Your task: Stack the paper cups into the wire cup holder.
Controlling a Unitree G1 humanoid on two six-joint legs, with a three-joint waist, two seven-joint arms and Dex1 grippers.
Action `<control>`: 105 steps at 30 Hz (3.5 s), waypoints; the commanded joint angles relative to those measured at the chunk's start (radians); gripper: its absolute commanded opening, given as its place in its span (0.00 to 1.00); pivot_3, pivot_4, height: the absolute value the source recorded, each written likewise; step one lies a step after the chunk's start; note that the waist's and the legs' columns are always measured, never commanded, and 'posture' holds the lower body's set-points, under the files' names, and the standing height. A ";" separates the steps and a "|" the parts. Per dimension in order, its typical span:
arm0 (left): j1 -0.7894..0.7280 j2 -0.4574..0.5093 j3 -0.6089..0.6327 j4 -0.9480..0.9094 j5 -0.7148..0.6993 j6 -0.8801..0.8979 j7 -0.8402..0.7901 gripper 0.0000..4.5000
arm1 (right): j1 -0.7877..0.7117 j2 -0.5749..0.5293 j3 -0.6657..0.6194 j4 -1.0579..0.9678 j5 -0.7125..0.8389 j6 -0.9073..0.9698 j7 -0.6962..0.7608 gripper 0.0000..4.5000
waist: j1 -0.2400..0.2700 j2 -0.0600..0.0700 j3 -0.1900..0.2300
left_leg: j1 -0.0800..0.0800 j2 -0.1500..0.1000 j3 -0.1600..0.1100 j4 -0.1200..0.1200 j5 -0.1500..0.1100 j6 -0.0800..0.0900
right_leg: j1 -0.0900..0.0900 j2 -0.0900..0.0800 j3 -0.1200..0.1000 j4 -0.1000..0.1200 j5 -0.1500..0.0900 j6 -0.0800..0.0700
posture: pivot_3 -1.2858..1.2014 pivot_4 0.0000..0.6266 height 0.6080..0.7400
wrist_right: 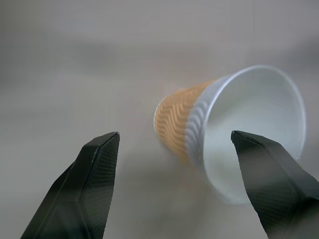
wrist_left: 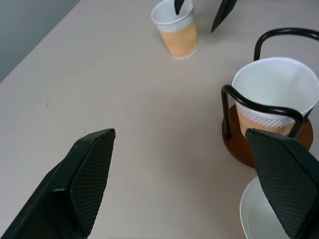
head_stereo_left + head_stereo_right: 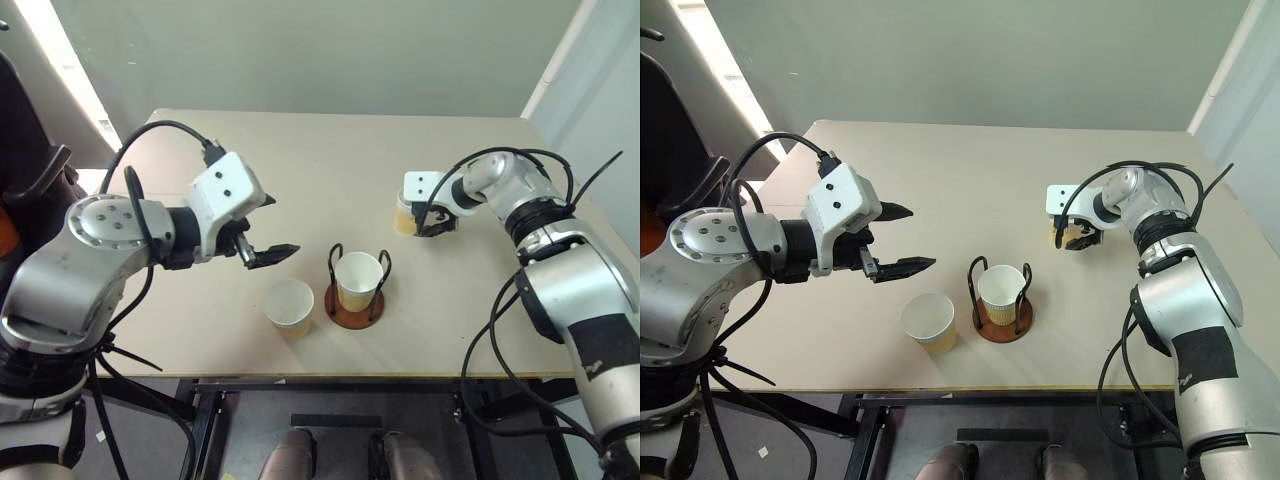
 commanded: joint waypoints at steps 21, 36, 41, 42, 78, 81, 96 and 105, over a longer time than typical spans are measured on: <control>-0.018 0.055 0.019 0.010 -0.002 -0.064 -0.029 1.00 | -0.106 -0.092 -0.153 -0.226 0.227 -0.147 0.522 0.01 | -0.001 0.001 0.000 | -0.001 0.000 0.000 -0.001 -0.001 -0.001 | 0.000 0.000 0.000 -0.001 -0.001 -0.002 | 0.52 0.24 1.00; -0.027 0.057 -0.047 0.078 0.050 -0.171 -0.098 1.00 | 0.082 -0.372 0.178 -1.130 0.768 0.152 0.544 0.01 | -0.012 0.000 0.000 | 0.002 0.000 0.000 -0.001 0.010 0.012 | 0.003 0.000 0.000 0.000 -0.006 -0.010 | 0.52 0.24 1.00; -0.022 0.059 -0.045 0.079 0.054 -0.177 -0.111 1.00 | 0.092 -0.345 0.190 -1.126 0.731 0.139 0.544 0.01 | -0.012 0.000 0.000 | 0.002 0.000 -0.001 0.000 0.012 0.013 | 0.003 0.000 0.000 0.000 -0.005 -0.011 | 0.52 0.24 1.00; -0.020 0.059 -0.044 0.076 0.055 -0.176 -0.113 1.00 | 0.095 -0.342 0.190 -1.130 0.730 0.140 0.544 0.01 | -0.012 0.000 0.000 | 0.002 0.000 -0.001 0.000 0.012 0.013 | 0.003 0.000 0.000 0.000 -0.005 -0.011 | 0.52 0.24 1.00; -0.017 0.091 -0.088 0.085 0.116 -0.216 -0.172 1.00 | 0.103 -0.255 0.081 -1.122 0.658 0.160 0.544 0.86 | -0.008 0.000 0.000 | 0.001 0.000 -0.001 0.000 0.010 0.015 | 0.003 0.000 0.000 -0.001 -0.005 -0.011 | 0.52 0.24 1.00; -0.016 0.128 -0.131 0.101 0.103 -0.254 -0.282 1.00 | 0.138 -0.250 -0.031 -1.160 0.753 0.316 0.529 0.86 | -0.007 0.000 0.000 | 0.000 -0.001 -0.001 0.000 0.009 0.014 | 0.003 0.000 0.000 -0.002 -0.005 -0.011 | 0.52 0.24 1.00; -0.165 0.011 -0.427 0.357 0.379 -0.432 -0.443 1.00 | 0.529 -0.306 -0.323 -1.712 1.013 0.932 0.183 0.86 | -0.005 -0.003 -0.002 | 0.001 -0.001 -0.001 0.000 0.012 0.013 | 0.004 0.000 0.001 -0.001 -0.005 -0.009 | 0.52 0.24 1.00; -0.152 -0.017 -0.441 0.397 0.438 -0.471 -0.484 1.00 | 0.633 -0.305 -0.473 -1.775 1.074 1.107 -0.044 0.86 | 0.004 -0.003 -0.002 | 0.000 -0.001 -0.001 0.001 0.013 0.015 | 0.005 0.000 0.001 -0.003 -0.002 -0.005 | 0.52 0.24 1.00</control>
